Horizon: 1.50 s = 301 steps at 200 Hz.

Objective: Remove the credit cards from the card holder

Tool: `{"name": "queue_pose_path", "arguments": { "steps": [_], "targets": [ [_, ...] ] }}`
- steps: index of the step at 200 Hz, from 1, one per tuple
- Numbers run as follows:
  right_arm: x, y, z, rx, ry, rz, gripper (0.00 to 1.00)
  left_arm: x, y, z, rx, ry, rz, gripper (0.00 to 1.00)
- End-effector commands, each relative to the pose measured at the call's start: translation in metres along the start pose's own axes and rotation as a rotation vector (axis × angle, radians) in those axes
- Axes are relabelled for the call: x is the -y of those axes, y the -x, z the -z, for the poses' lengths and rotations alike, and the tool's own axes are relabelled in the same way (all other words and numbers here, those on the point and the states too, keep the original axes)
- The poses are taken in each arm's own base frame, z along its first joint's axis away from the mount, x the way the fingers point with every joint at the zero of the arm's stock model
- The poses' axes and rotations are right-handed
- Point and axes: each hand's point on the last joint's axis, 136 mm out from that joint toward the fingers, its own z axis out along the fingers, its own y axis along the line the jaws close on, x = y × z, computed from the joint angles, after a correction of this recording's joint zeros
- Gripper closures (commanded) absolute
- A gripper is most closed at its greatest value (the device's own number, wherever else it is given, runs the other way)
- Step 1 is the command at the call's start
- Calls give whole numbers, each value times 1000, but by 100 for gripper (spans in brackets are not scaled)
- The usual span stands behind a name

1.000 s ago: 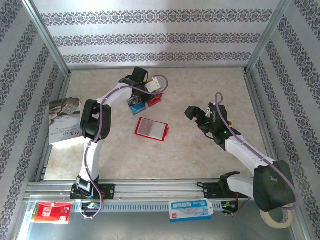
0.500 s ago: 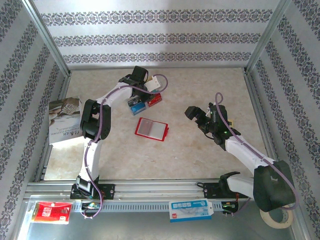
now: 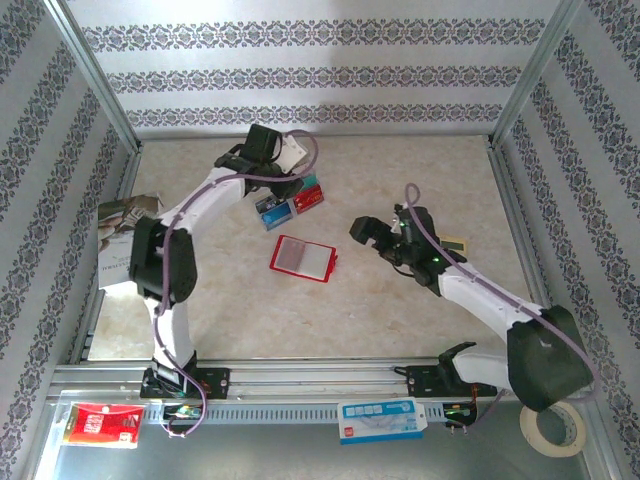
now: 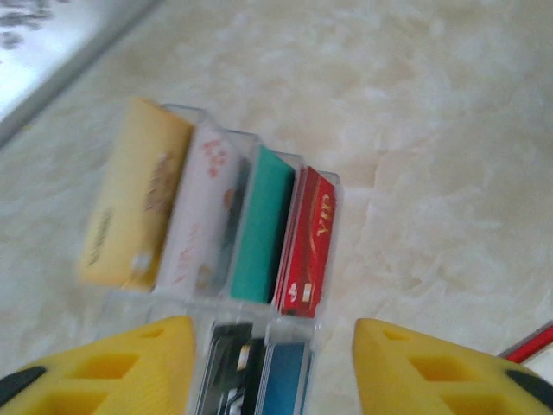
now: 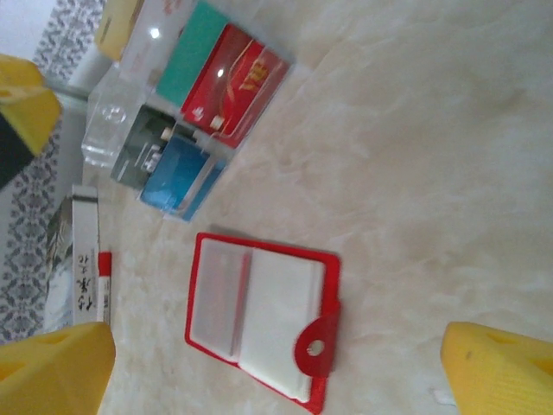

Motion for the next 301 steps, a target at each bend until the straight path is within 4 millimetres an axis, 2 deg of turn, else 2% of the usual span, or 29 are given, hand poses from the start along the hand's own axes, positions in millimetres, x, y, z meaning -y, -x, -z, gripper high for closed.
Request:
{"name": "queue_pose_path", "arguments": {
  "steps": [1,26,43,55,70,86,126,143,162,190,216,230,236,257,268,279,301],
  "targets": [
    [-17,-8,-15,-22,-22,90,5,-28,-17,23,9,173,202,42],
    [-37,-27,-36,-70,-34,148,7,-44,-39,55,66,303,335,33],
    [-49,-42,-51,-109,-37,185,9,-59,-56,76,126,391,400,21],
    [-55,-55,-63,-138,-41,219,10,-65,-78,84,131,420,453,10],
    [-62,-68,-79,-176,-43,248,12,-71,-102,92,119,444,530,3],
    [-65,-82,-96,-224,-53,270,13,-73,-125,99,85,472,599,0],
    [-67,-101,-126,-292,-89,302,15,-72,-153,109,106,471,847,0],
    [-64,-108,-135,-324,-110,316,15,-71,-155,109,118,434,897,0],
    [-59,-120,-145,-397,-114,301,17,-70,-144,109,167,391,847,0],
    [-45,-133,-148,-468,-147,295,17,-69,-137,115,225,384,829,0],
    [-25,-143,-137,-545,-175,349,17,-68,-133,120,212,373,818,0],
    [-15,-154,-125,-668,-135,418,17,-69,-130,124,232,381,807,0],
    [-5,-158,-118,-730,-144,437,18,-70,-129,125,245,383,804,0],
    [31,-151,-100,-823,-210,499,20,-67,-127,125,270,365,795,0],
    [40,-144,-94,-827,-237,535,20,-65,-126,123,267,349,796,0],
    [38,-135,-92,-816,-231,548,20,-64,-126,120,261,339,798,0],
    [7,-121,-91,-756,-166,542,20,-61,-124,117,253,316,800,0]
  ]
}}
